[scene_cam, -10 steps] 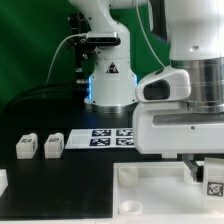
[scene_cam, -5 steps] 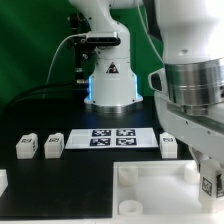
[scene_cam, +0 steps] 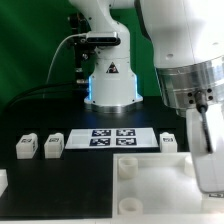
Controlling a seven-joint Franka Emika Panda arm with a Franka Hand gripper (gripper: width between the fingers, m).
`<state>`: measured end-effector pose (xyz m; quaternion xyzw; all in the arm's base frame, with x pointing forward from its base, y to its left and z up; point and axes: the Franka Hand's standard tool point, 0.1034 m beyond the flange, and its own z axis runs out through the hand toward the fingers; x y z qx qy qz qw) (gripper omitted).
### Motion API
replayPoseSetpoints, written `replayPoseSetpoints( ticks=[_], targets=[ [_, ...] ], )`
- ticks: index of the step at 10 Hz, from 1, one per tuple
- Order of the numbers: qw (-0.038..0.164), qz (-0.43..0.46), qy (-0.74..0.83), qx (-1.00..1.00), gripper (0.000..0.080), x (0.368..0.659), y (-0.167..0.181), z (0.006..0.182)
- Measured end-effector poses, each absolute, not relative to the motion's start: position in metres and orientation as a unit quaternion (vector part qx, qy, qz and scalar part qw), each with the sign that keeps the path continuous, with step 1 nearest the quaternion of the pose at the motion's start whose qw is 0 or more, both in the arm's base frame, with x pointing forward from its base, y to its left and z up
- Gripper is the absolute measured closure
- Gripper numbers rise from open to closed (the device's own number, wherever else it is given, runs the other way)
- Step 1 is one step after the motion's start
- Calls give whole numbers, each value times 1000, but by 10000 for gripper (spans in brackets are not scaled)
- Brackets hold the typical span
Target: Assemble one leg
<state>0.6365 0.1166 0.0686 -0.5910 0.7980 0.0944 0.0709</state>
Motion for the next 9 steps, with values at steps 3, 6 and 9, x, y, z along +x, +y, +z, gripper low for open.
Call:
replayPoseSetpoints(
  ticks=[3,6,9],
  targets=[
    [62,89,818,-564,498,636,115,69],
    [60,91,817,-566,322,633,117,67],
    [67,95,807,-579,152,631,122,87]
  ],
)
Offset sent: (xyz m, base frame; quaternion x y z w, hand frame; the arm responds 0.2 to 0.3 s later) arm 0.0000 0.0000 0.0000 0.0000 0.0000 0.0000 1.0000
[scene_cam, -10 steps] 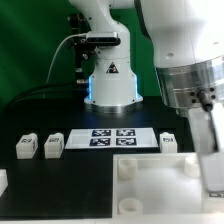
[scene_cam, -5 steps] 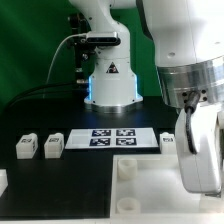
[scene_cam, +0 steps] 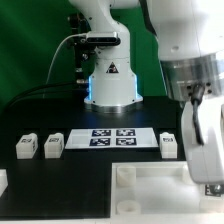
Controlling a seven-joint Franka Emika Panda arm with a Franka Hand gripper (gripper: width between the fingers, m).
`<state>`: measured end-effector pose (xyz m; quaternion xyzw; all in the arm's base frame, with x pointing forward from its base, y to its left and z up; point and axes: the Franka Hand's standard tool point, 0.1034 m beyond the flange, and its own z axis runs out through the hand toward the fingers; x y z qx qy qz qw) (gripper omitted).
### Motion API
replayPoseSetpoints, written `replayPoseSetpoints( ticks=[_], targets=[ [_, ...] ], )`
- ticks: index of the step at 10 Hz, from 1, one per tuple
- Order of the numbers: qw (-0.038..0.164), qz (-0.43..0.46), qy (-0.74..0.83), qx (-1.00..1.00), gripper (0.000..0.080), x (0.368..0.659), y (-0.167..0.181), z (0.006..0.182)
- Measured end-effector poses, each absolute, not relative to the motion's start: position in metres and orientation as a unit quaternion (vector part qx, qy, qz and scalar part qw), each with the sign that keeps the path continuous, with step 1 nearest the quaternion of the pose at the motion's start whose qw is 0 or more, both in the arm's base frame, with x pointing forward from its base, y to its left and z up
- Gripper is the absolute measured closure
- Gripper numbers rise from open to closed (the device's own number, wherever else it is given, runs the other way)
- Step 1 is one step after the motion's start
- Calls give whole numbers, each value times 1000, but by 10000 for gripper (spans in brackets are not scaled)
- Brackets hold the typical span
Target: Assemble one leg
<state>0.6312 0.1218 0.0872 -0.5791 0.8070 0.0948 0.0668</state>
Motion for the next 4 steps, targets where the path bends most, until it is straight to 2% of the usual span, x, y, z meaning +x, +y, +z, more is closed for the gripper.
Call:
replayPoseSetpoints(
  ticks=[2,4],
  targets=[
    [54,107,805,-581,152,623,123,84],
    [54,107,805,-581,151,623,123,84]
  ],
)
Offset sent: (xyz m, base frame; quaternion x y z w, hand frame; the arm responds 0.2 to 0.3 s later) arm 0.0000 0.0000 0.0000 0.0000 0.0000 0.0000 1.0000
